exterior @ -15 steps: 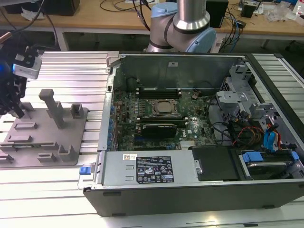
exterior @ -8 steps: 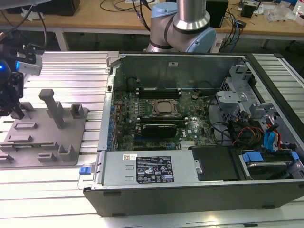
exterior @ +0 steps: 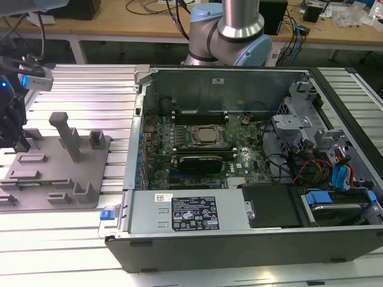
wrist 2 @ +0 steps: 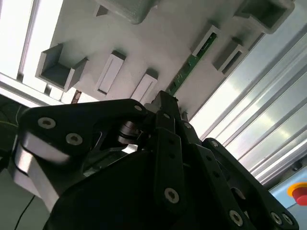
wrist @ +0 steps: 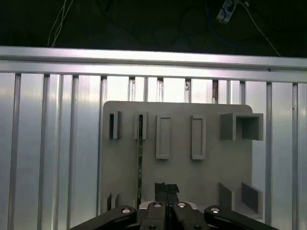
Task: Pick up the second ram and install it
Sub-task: 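Pick up the second ram and move it above second insertion slot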
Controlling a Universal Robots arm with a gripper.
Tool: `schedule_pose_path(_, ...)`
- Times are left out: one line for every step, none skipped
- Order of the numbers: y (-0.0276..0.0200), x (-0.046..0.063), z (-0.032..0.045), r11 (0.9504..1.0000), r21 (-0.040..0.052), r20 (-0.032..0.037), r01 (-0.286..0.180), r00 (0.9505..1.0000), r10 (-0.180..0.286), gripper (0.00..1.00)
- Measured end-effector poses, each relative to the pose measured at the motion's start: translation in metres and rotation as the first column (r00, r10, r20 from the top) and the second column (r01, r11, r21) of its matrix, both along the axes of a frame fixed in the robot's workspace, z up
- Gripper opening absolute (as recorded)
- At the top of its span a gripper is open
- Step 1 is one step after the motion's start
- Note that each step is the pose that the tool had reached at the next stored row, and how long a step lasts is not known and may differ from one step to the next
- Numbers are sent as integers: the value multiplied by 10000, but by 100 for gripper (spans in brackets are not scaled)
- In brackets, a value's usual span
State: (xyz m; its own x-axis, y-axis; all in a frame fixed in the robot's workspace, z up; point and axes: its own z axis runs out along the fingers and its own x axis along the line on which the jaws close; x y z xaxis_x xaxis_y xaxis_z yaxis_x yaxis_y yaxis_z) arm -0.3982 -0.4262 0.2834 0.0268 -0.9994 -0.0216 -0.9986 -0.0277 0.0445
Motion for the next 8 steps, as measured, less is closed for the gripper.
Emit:
schedule_pose_path(-1,-5,-28,9999,-14,-1,159,9999,-159,8)
schedule_pose_path(0,-5,-38,9997,-14,-1,260,9997,-260,8)
schedule_pose_path(0,-5,-48,9993,-15,-1,371,9993,-371,8)
schedule_pose_path(-2,-6,-63,9988,-16,-1,479,9989,-479,8)
schedule_pose_path(-8,-8,-76,9987,-16,-2,507,9987,-507,8)
schedule_pose_path(-11,-15,-85,9987,-15,3,511,9987,-511,8)
schedule_pose_path(-18,-32,-97,9987,-13,46,511,9987,-511,8)
schedule_pose_path(-23,-46,-104,9987,-10,97,511,9986,-511,8)
